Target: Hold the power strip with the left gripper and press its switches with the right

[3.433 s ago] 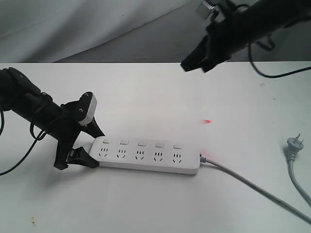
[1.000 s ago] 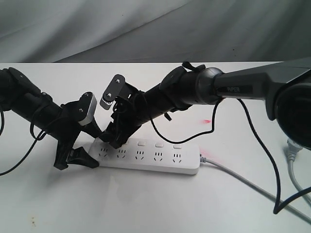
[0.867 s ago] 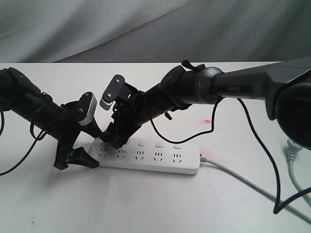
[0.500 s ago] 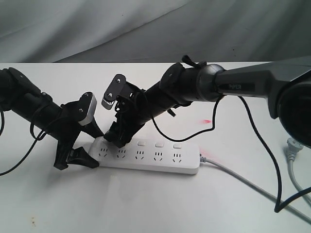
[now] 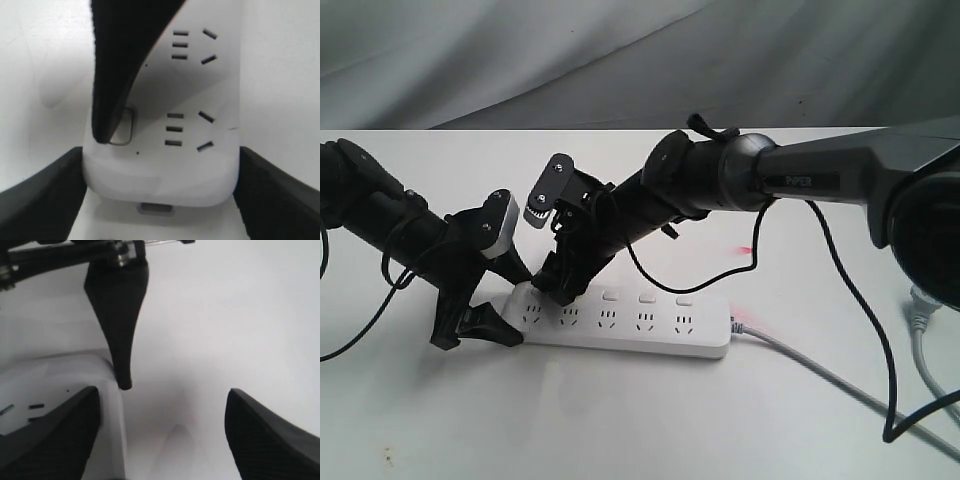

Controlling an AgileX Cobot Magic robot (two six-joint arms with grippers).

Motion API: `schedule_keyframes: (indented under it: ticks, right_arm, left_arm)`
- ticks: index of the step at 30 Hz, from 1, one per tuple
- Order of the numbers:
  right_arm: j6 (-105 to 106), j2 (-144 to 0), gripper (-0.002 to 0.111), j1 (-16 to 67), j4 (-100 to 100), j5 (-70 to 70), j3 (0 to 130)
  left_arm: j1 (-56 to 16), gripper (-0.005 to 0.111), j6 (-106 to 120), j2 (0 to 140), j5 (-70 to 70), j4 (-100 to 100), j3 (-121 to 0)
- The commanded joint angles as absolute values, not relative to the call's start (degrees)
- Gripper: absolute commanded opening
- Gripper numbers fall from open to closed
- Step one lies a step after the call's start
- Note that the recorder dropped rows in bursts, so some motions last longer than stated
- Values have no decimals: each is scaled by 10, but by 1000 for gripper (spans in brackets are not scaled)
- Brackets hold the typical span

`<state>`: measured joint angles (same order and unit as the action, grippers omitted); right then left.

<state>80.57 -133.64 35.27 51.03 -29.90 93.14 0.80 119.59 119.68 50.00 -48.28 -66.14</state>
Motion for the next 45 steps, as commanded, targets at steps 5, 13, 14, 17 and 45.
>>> schedule_keyframes:
  ticks: [5, 13, 14, 17, 45]
  right_arm:
    - [809, -1308, 66, 358, 486, -293, 921]
    - [817, -1237, 66, 305, 496, -397, 917]
    - [818, -1239, 66, 305, 496, -397, 914]
    - [824, -1260, 66, 308, 503, -397, 911]
    - [817, -1323, 66, 309, 461, -364, 911]
  left_arm:
    - [4, 0, 1200, 1194, 496, -487, -663]
    - [4, 0, 1200, 1194, 496, -487, -663]
    - [4, 0, 1200, 1194, 496, -487, -663]
    - [4, 0, 1200, 1194, 496, -487, -663]
    - [4, 0, 1200, 1194, 496, -487, -663]
